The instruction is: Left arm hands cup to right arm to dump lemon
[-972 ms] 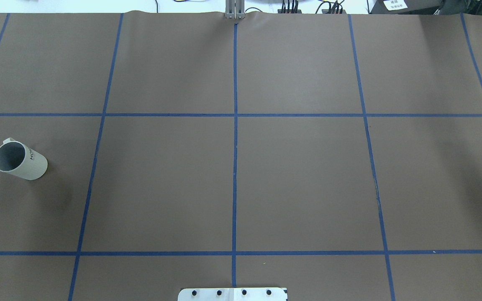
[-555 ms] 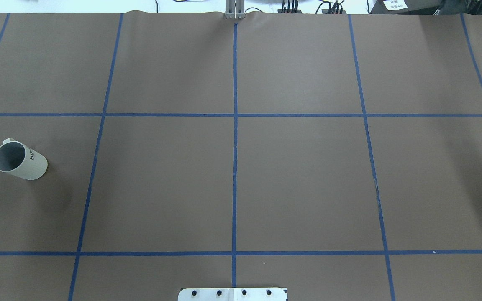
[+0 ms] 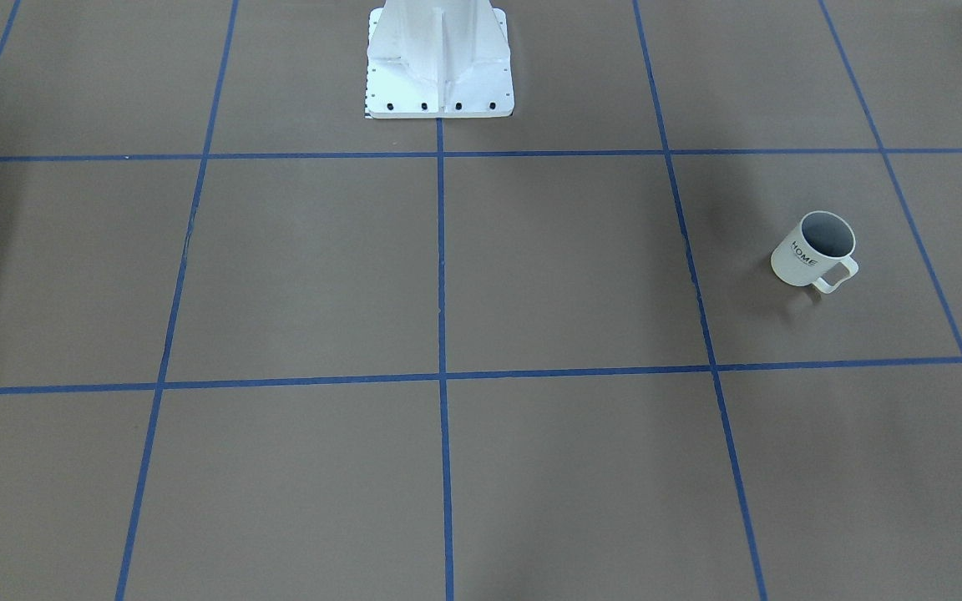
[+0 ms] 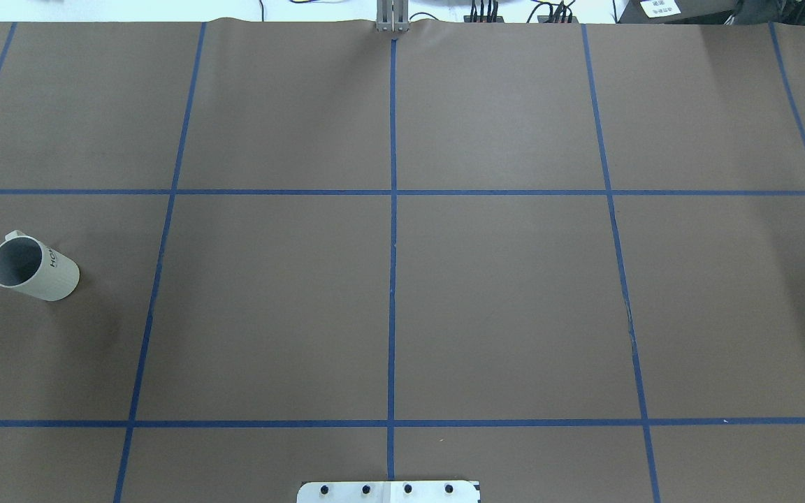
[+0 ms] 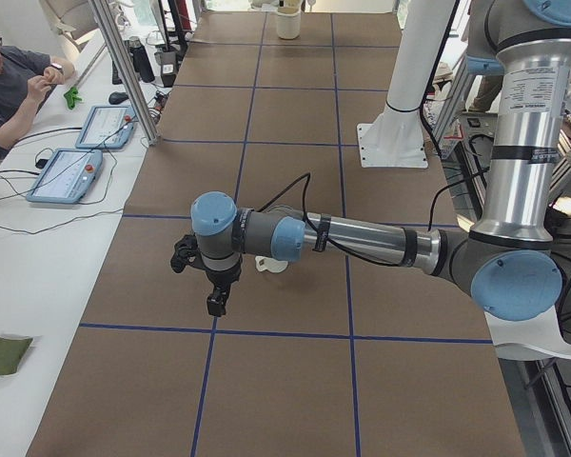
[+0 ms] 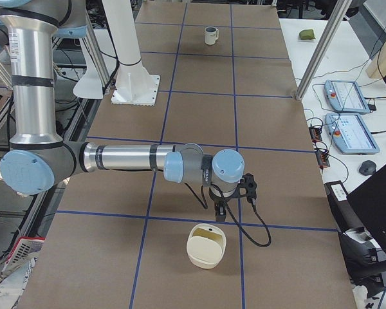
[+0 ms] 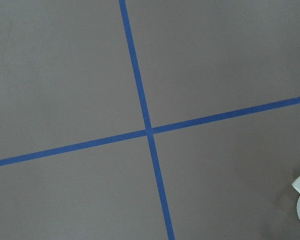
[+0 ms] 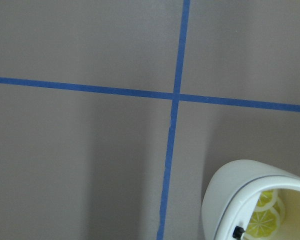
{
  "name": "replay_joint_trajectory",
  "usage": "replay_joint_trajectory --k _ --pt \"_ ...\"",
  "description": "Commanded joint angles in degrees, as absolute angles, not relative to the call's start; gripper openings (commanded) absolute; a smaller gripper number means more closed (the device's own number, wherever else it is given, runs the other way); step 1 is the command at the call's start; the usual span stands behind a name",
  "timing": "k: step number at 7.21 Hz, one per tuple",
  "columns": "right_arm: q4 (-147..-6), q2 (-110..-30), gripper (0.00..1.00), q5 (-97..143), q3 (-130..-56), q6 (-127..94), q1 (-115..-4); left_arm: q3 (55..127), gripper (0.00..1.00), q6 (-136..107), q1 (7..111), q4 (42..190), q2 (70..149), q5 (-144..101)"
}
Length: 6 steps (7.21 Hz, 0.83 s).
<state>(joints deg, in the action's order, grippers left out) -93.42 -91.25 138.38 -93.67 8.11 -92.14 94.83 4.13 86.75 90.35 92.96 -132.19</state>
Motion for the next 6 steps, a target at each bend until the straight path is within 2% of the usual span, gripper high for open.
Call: replay_joint_trajectory --k 1,6 --pt "-86.7 -92.6 1.00 134.1 -92.4 8.4 -92.4 94.8 1.00 4.0 86.7 90.4 92.9 -132.2" --pt "-86.4 -92.2 1.00 135.3 -92.2 6.6 -92.3 94.7 1.00 4.0 86.7 90.3 92.9 -132.0"
